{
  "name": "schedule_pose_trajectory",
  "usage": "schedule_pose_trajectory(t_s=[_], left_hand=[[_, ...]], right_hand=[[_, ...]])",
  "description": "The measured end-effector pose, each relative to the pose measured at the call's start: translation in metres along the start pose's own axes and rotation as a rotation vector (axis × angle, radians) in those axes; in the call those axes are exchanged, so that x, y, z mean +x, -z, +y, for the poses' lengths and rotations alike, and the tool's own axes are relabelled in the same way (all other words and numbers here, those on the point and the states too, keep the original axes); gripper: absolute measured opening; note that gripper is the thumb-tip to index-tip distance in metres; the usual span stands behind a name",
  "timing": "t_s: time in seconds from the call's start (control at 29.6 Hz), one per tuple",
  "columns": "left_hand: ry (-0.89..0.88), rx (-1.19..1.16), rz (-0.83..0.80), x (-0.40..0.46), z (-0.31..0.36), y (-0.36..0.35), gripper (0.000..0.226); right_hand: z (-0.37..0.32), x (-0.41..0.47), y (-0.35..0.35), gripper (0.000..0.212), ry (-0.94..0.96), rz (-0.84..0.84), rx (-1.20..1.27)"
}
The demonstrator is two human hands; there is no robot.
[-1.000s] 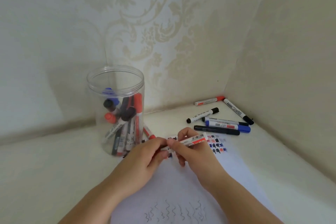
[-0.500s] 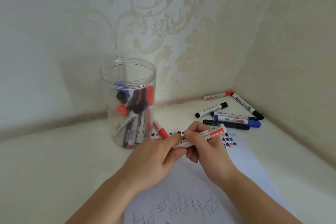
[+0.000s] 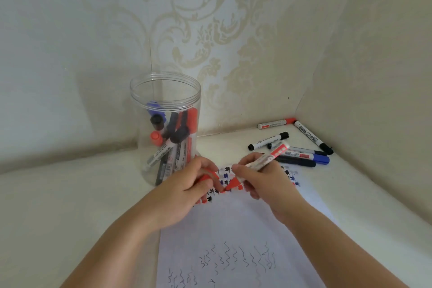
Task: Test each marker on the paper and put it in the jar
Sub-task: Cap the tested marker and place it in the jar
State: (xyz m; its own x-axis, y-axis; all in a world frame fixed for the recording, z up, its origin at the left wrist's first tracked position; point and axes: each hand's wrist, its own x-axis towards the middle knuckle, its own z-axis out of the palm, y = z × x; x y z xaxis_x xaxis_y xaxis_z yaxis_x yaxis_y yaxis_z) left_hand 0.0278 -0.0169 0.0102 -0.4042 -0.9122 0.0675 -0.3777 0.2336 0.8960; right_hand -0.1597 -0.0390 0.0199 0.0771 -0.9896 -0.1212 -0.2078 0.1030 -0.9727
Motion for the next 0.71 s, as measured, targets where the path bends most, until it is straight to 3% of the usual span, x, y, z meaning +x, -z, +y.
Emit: schedule_pose_trajectory(t_s=[0.27, 0.71], left_hand=[[-0.041, 0.16, 0.125, 0.002, -0.002, 0.0, 0.012], [-0.064, 0.28, 0.11, 0.003, -0.006, -0.005, 0.022]], right_hand=[[0.015, -0.005, -0.027, 0.023, 0.15, 0.07, -0.015], [0.025, -0.002, -0.029, 0.028, 0.243, 0.023, -0.105]])
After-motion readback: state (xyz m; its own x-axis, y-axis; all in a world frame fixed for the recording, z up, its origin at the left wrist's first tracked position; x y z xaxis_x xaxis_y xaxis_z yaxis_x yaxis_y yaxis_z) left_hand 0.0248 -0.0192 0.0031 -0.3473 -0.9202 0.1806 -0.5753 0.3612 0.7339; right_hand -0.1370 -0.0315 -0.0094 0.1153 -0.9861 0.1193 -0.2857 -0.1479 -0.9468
